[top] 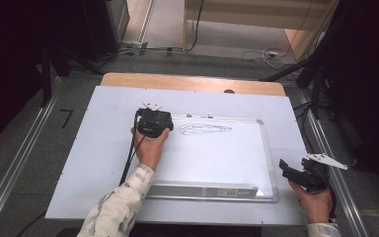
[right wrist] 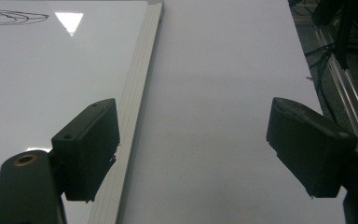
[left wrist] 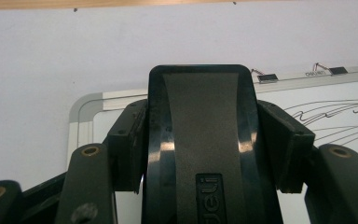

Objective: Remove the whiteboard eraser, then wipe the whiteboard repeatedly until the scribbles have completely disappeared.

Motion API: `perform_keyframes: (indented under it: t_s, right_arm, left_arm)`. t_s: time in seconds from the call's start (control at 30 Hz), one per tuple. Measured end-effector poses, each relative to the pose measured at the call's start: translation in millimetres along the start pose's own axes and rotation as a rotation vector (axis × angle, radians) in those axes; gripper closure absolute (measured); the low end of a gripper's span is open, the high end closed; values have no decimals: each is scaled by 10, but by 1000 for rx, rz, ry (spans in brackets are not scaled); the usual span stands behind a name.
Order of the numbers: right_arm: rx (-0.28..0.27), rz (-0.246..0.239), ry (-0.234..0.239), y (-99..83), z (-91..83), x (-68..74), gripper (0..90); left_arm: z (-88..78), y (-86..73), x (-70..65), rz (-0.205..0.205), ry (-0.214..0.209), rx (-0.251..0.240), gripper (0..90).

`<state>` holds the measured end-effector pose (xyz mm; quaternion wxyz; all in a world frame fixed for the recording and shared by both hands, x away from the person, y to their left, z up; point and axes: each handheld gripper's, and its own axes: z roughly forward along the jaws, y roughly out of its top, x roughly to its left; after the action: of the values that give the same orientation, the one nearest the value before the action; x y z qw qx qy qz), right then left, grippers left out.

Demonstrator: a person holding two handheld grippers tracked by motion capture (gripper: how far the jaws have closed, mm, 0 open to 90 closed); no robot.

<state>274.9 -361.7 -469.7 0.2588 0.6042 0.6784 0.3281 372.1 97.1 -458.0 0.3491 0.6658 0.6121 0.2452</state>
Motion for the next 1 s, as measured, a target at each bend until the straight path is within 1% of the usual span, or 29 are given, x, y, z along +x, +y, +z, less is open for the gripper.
perform_keyframes:
  t_s: [0.1, 0.3, 0.47, 0.53, 0.67, 0.8, 0.93, 1.0]
  right_arm:
    - [-3, -2, 3, 2, 2, -3, 158]
    - [0, -1, 4, 14, 5, 10, 159]
    - [0, -3, 6, 12, 9, 10, 159]
    - [-2, -3, 8, 13, 8, 7, 159]
    - [-3, -1, 10, 22, 8, 11, 159]
    - [-2, -5, 12, 30, 19, 17, 159]
    - [1, -5, 8, 44, 44, 23, 159]
    - [0, -8, 9, 47, 46, 23, 159]
  left_arm:
    - [-3, 3, -19, 5, -9, -2, 405]
    - [28, 1, -3, 1, -3, 9, 404]
    - [16, 12, -43, -6, -17, 1, 404]
    - [11, 23, -54, -1, -16, 1, 404]
    - [12, 55, -72, -4, -17, -2, 404]
    - [41, 70, -90, -13, -22, -3, 404]
    - [103, 79, -133, -12, -26, 7, 404]
    - [139, 87, -165, -1, -25, 14, 404]
